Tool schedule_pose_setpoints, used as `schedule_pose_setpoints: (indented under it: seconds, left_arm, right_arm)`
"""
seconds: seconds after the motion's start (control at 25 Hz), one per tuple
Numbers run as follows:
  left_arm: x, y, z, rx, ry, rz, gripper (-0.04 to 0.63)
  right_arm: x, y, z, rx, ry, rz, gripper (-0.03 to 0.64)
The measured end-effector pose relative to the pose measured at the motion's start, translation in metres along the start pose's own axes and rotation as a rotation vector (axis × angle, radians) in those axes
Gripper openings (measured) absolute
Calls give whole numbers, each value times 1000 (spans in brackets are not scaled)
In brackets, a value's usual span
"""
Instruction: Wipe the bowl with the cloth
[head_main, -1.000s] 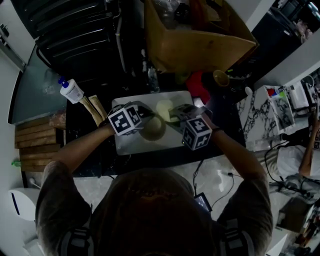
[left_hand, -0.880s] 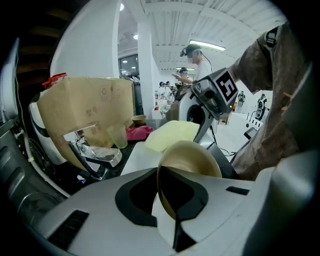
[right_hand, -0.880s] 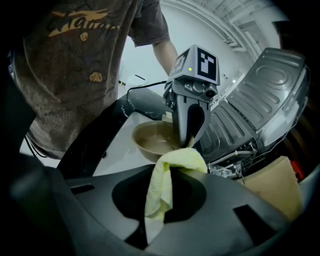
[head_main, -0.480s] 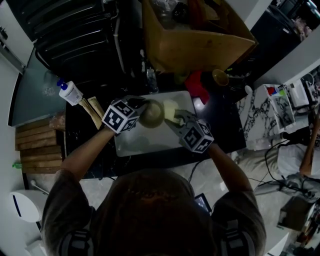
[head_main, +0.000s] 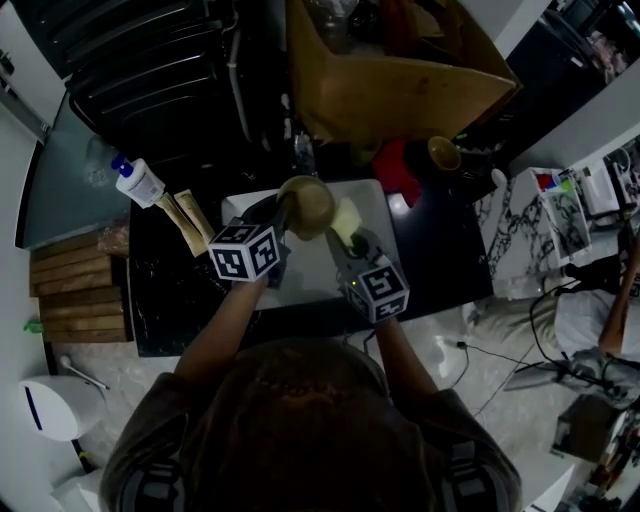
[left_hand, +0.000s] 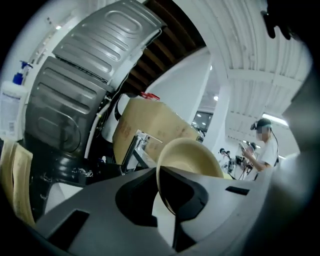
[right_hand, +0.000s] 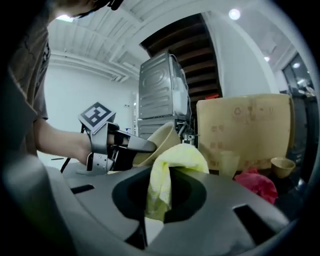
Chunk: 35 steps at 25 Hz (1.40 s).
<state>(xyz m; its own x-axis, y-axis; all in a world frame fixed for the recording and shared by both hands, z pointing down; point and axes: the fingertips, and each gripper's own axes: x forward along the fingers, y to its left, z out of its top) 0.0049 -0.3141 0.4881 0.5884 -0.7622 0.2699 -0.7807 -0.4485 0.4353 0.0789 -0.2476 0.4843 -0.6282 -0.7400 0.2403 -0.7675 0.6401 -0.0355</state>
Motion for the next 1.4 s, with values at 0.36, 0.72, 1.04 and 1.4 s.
schedule_pose_setpoints:
  seconds: [0.36, 0.72, 1.04, 1.4]
  left_arm:
    - [-6, -13, -1, -113, -86, -22, 18]
    - [-6, -14, 1, -101, -86, -16, 20]
    - [0, 7, 8, -14, -81, 37, 18]
    - [6, 19, -2, 50, -36, 71, 20]
  right_arm:
    - [12, 28, -18, 134, 2, 27, 18]
    - [12, 37, -15, 129, 9, 82, 18]
    - [-6, 56, -3, 54, 15, 140, 18]
    - [-19, 76, 17, -37, -11, 183, 19]
